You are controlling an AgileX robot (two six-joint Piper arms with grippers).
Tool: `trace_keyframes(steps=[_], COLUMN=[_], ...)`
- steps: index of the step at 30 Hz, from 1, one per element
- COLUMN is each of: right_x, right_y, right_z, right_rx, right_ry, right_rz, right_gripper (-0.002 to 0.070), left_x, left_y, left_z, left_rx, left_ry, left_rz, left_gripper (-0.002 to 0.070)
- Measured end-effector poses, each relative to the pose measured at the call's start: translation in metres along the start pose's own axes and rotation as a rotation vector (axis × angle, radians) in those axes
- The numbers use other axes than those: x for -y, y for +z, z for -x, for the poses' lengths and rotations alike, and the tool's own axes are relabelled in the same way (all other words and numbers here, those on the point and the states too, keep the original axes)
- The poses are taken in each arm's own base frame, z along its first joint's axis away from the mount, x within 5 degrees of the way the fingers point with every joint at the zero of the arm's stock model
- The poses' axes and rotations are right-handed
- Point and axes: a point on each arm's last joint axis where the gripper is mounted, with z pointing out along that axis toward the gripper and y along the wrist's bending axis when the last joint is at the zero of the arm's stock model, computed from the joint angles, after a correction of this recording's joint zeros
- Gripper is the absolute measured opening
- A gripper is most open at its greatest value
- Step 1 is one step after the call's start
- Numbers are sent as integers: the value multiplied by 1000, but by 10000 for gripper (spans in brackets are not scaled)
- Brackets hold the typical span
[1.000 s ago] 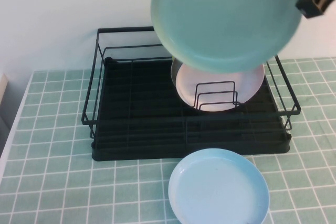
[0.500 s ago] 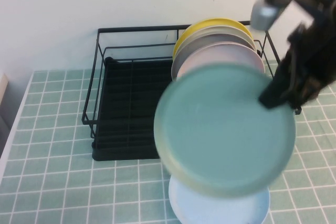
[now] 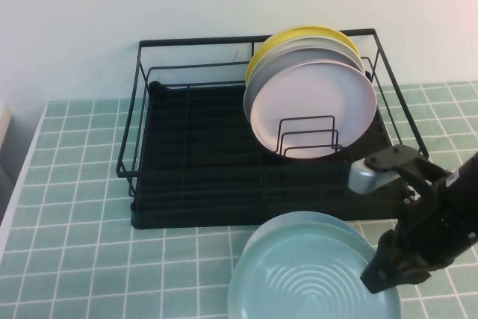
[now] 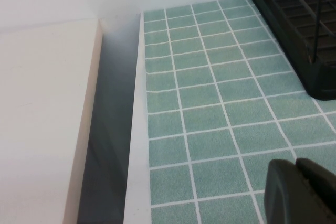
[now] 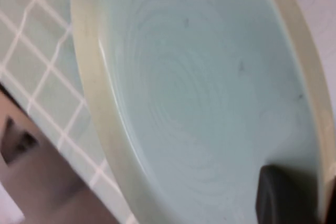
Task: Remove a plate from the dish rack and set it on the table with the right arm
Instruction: Place the plate from the table
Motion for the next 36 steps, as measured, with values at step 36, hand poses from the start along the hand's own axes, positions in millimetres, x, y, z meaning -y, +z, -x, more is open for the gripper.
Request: trace_keyframes(steps=[36], right_x=[80], right_y=[45], right_z=[-8], right_rx=[152], right_ry=[395], right_rz=[123], right_gripper=[205], left_x=[0], left_y=[0], left_z=[0], left_rx=[0], left_ry=[0], left_rz=[0], left_gripper=[-3])
